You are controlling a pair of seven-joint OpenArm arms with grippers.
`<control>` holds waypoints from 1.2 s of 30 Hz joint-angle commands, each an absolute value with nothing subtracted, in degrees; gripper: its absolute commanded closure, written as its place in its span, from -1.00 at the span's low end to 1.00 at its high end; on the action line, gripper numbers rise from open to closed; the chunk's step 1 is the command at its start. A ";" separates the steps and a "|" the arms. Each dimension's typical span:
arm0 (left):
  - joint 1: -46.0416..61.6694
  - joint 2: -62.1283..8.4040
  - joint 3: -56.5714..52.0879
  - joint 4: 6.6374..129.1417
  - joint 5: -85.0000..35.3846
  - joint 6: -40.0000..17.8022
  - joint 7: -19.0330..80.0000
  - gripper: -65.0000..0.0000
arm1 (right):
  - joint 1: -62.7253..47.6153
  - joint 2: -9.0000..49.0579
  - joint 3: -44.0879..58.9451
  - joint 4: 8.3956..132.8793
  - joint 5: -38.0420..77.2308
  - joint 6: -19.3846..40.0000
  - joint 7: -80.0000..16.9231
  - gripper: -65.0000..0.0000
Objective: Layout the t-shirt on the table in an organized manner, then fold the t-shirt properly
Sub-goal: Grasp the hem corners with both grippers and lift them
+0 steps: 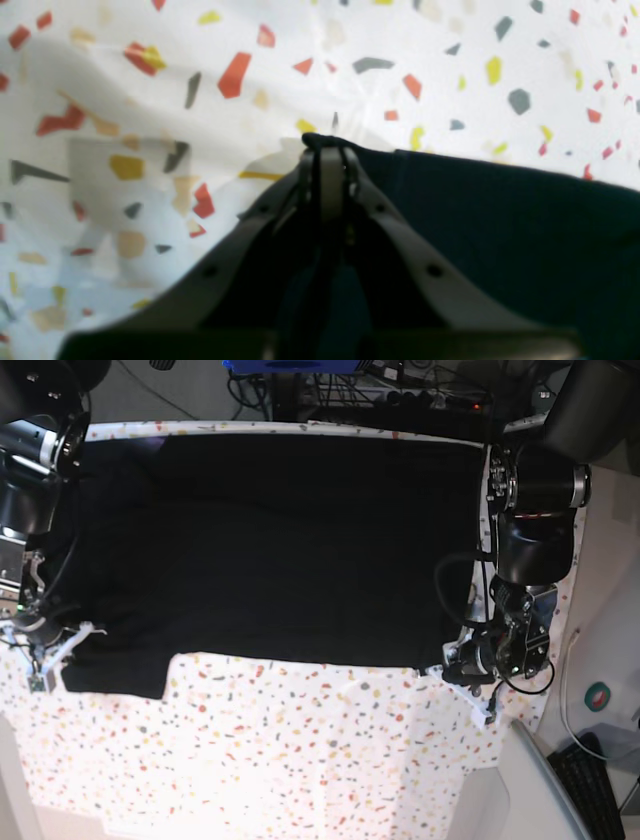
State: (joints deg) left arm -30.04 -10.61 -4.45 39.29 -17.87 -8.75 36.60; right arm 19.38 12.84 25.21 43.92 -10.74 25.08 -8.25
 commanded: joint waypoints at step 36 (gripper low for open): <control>-17.89 -10.95 -11.12 66.33 -18.42 -9.01 47.60 1.00 | 19.47 14.11 25.27 45.85 -10.42 25.10 -2.77 1.00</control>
State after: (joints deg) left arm -16.75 -10.44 -10.92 65.34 -18.00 -8.93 48.03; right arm 18.57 13.13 25.12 44.73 -10.83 25.08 -3.97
